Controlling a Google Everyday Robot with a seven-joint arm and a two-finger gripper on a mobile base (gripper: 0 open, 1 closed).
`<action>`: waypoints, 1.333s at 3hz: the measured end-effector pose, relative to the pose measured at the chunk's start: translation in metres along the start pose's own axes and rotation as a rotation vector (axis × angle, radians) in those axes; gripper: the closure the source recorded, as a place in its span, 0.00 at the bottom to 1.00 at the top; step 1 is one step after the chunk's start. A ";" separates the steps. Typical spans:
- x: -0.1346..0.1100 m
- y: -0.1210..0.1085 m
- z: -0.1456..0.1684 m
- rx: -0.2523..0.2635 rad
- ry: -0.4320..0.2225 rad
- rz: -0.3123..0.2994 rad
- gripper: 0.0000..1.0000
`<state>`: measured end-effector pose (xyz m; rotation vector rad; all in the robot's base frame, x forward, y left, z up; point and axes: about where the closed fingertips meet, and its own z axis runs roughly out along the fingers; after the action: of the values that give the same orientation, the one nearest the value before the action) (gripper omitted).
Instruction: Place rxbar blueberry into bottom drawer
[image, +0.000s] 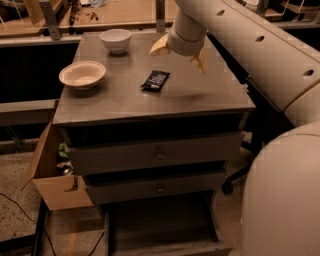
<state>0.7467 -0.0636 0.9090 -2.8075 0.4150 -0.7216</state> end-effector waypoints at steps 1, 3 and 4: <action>0.004 -0.018 0.017 -0.006 -0.005 -0.011 0.24; -0.001 -0.054 0.059 -0.029 -0.039 -0.072 0.53; -0.007 -0.062 0.077 -0.043 -0.065 -0.086 0.43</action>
Offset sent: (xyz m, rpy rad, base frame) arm 0.0471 0.0681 -0.0275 -0.0578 0.0228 0.0641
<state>0.7927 0.0069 0.8569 -2.8954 0.3032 -0.6443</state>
